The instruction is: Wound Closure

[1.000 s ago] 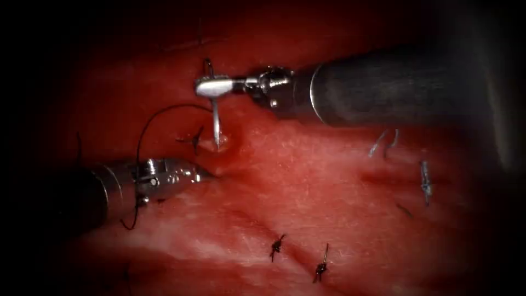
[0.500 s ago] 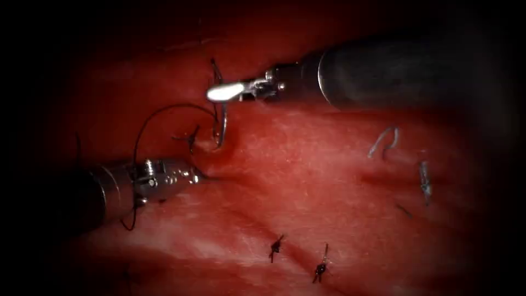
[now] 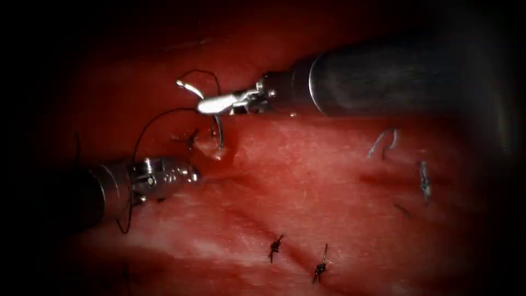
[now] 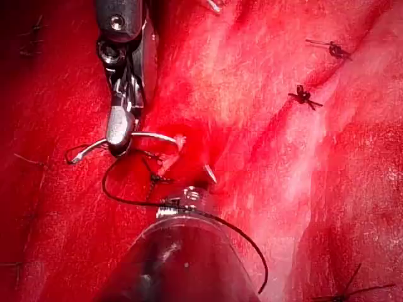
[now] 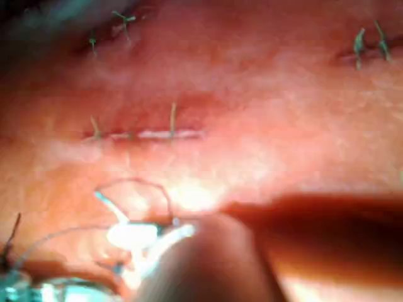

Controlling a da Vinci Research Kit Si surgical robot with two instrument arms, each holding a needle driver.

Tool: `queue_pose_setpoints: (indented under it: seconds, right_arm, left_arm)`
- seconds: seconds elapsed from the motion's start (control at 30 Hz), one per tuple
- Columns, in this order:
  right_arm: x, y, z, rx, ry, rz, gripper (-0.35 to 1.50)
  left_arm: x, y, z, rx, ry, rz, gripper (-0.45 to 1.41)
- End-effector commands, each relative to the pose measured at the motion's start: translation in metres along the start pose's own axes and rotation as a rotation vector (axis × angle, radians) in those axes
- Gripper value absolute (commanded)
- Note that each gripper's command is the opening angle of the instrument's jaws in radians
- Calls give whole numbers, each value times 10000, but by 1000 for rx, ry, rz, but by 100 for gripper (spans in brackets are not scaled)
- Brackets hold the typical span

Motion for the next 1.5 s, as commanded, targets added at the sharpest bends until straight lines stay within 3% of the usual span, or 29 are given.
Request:
queue_pose_setpoints:
  seconds: [0.03, 0.07, 0.13, 0.37, 0.5, 0.77, 1.2, 1.5]
  right_arm:
    - [-3, 10, 3, -5, 37, -69, 96]
    - [-1, 10, 3, -5, 60, -97, 115]
    - [1, 11, 2, -6, 74, -150, 128]
    - [15, 9, -2, -137, 148, -384, 133]
    - [18, 4, -2, -321, 88, -555, 135]
    - [21, -8, 1, -550, -16, -837, 133]
    - [40, -19, 12, -721, -96, -946, 126]
    - [43, -23, 22, -745, -112, -938, 108]
  left_arm:
    - [2, 1, 5, -1, 0, -2, -25]
    - [3, 1, 3, -5, -2, -2, -25]
    - [5, 3, -2, -2, 5, -4, -25]
    - [9, 4, -7, -3, 10, -13, -25]
    - [8, 3, -7, -4, 11, -12, -25]
    - [7, 3, -8, -4, 11, -11, -25]
    - [5, 3, -8, -2, 10, -9, -25]
    - [4, 3, -8, -2, 10, -9, -25]
